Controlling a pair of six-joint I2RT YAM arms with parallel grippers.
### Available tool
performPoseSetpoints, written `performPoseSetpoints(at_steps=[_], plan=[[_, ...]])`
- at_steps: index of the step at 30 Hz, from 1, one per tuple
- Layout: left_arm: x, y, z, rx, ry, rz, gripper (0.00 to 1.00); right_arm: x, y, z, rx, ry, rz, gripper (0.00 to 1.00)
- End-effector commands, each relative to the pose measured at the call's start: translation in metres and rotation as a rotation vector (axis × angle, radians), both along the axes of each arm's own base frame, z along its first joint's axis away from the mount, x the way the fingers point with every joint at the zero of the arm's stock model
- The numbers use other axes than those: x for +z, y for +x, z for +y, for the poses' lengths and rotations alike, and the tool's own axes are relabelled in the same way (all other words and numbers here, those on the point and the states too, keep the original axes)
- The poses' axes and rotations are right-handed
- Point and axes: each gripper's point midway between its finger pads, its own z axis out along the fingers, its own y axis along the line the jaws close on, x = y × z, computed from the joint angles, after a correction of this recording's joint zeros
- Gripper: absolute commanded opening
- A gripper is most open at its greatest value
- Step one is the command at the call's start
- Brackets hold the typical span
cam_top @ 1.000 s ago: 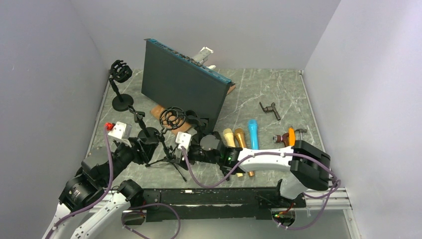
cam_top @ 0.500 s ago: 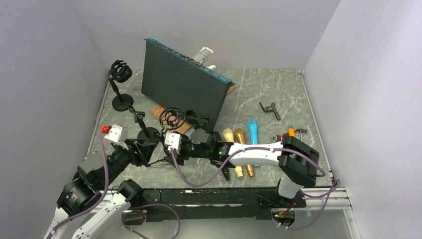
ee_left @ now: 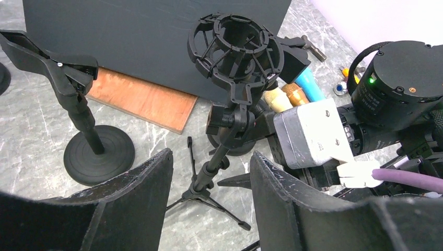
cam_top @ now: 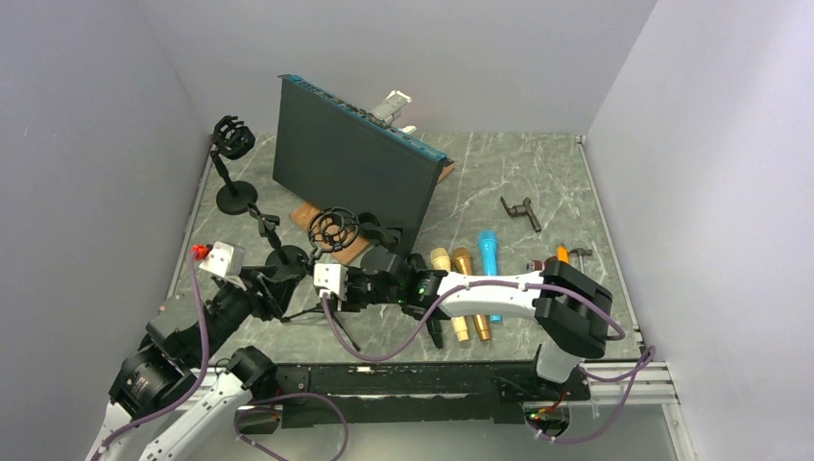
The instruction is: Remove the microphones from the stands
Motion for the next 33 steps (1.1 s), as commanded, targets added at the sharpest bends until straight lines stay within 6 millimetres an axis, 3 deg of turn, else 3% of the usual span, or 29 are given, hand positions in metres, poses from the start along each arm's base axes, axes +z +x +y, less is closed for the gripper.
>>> performPoseSetpoints(at_steps=[1, 14, 27, 30, 33], plan=[[0.02, 0.004, 0.003, 0.017, -0.016, -0.067, 0.6, 0.006, -0.004, 0.006, 0.048, -0.008, -0.017, 0.43], [0.018, 0.001, 0.009, 0.039, -0.011, -0.064, 0.58, 0.005, 0.005, 0.008, 0.047, -0.061, -0.066, 0.44], [0.017, 0.001, 0.011, 0.046, -0.012, -0.059, 0.57, 0.017, 0.014, 0.01, 0.022, -0.059, -0.111, 0.4], [0.018, -0.001, 0.014, 0.053, -0.014, -0.06, 0.57, 0.017, 0.015, 0.011, 0.023, -0.067, -0.118, 0.33], [0.018, -0.002, 0.018, 0.067, -0.018, -0.064, 0.57, 0.016, 0.019, 0.009, 0.002, -0.08, -0.136, 0.19]])
